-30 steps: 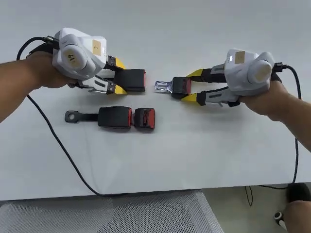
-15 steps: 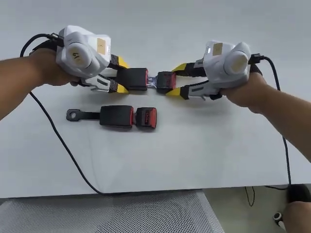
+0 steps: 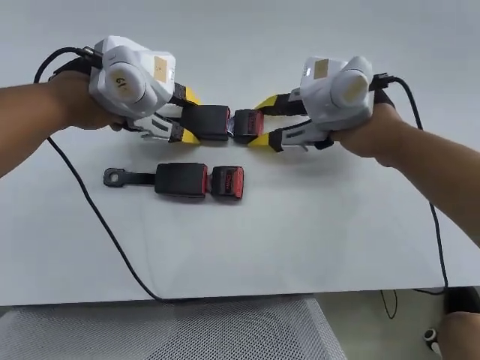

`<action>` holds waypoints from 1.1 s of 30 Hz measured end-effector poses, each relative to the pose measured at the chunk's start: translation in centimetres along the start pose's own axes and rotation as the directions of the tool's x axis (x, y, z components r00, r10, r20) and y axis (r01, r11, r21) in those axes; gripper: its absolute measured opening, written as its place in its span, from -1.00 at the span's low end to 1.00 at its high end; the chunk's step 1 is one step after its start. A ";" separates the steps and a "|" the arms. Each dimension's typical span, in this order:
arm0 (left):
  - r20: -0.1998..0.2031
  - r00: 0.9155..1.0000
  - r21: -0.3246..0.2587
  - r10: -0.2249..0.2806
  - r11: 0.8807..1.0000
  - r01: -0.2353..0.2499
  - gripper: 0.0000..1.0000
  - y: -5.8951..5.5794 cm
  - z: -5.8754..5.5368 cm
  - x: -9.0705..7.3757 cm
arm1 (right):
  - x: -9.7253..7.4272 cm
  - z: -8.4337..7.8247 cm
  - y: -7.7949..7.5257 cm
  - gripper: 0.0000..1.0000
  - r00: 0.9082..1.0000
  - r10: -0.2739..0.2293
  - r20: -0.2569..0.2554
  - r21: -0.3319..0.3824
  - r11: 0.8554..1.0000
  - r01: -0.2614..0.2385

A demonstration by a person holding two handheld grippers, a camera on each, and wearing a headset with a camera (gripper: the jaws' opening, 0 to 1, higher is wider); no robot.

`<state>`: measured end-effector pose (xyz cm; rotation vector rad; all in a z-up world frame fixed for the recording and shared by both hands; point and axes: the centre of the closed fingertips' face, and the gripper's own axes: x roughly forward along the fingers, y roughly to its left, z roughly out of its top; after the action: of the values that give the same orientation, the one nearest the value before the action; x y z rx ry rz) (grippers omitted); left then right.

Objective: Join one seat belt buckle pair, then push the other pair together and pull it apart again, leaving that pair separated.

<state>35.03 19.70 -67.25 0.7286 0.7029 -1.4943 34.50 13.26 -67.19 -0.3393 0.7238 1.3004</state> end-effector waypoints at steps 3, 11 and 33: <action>-0.005 1.000 -0.002 0.000 1.000 0.000 -0.36 0.0 0.0 0.0 | 0.1 0.1 -0.1 -0.38 1.000 -0.011 -0.015 0.004 1.000 0.011; -0.002 1.000 -0.027 0.006 1.000 -0.006 -0.36 0.2 -0.1 0.0 | 0.4 -0.4 -1.1 -0.37 0.999 -0.041 -0.023 0.023 0.999 0.041; -0.024 1.000 -0.061 0.014 0.998 -0.015 -0.35 -0.1 0.0 -0.1 | 0.6 -0.4 -0.7 -0.36 0.995 -0.055 -0.079 -0.002 0.998 0.055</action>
<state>34.93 19.78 -67.15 0.7042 0.7562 -1.4469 35.10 13.29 -68.05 -0.4094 0.7757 1.2402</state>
